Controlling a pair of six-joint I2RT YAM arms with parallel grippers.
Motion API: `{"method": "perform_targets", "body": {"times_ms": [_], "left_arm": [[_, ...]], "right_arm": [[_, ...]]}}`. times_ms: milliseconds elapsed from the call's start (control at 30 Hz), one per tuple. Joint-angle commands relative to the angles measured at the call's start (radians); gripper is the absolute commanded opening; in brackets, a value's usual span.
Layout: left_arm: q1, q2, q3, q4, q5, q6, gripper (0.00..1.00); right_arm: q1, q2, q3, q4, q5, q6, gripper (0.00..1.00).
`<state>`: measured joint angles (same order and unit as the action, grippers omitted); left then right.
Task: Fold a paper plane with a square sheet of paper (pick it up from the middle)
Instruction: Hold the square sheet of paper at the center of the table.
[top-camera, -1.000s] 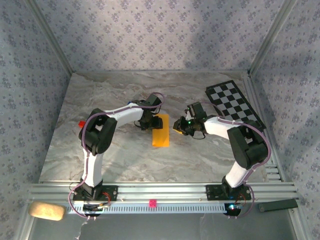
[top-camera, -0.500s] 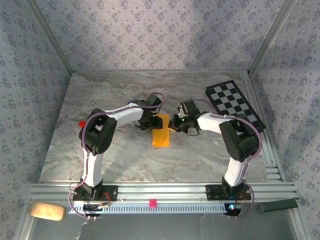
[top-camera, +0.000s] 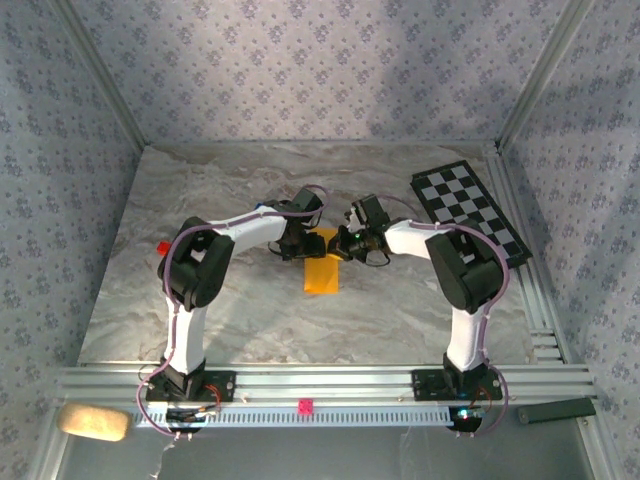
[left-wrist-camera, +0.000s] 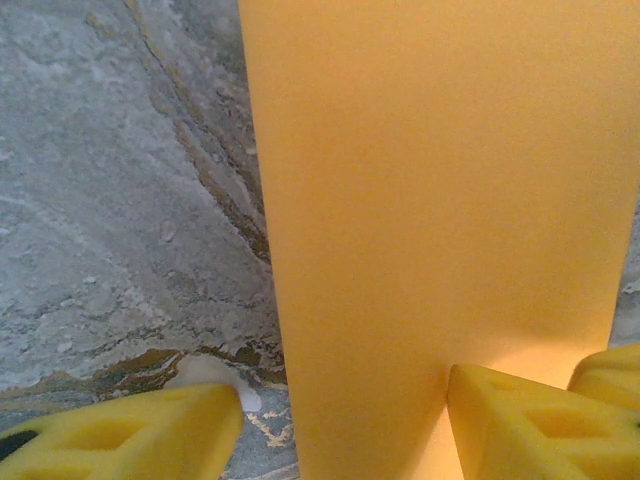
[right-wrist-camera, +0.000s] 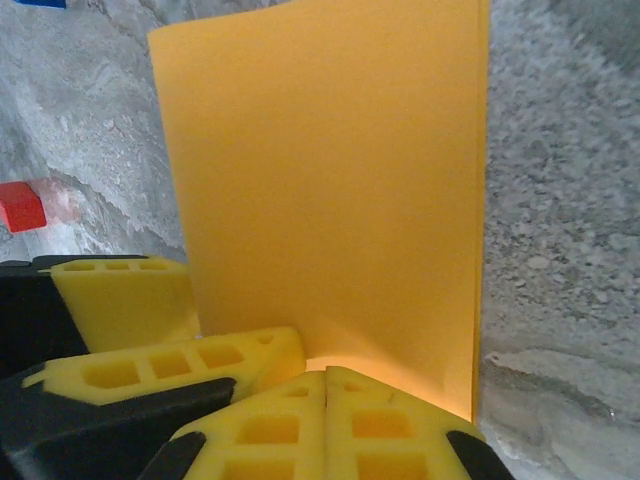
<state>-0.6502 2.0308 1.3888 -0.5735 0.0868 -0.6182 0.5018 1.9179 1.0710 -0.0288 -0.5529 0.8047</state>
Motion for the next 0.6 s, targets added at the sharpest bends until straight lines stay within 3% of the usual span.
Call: {"method": "perform_targets", "body": {"times_ms": [0, 167, 333, 567], "left_arm": [[0.017, 0.139, -0.075, 0.034, -0.068, 0.011, 0.62], [0.018, 0.14, -0.074, 0.035, -0.066, 0.011, 0.62], [0.018, 0.134, -0.079, 0.038, -0.065, 0.011, 0.62], [0.017, 0.061, -0.073, 0.023, -0.035, 0.002, 0.63]], "right_arm": [[0.005, 0.048, 0.015, -0.002, -0.051, -0.01, 0.0], [0.006, 0.074, -0.012, -0.021, -0.029, -0.033, 0.0], [0.017, 0.075, -0.026, -0.139, 0.076, -0.087, 0.0], [0.014, 0.082, -0.04, -0.163, 0.092, -0.108, 0.0]]}}
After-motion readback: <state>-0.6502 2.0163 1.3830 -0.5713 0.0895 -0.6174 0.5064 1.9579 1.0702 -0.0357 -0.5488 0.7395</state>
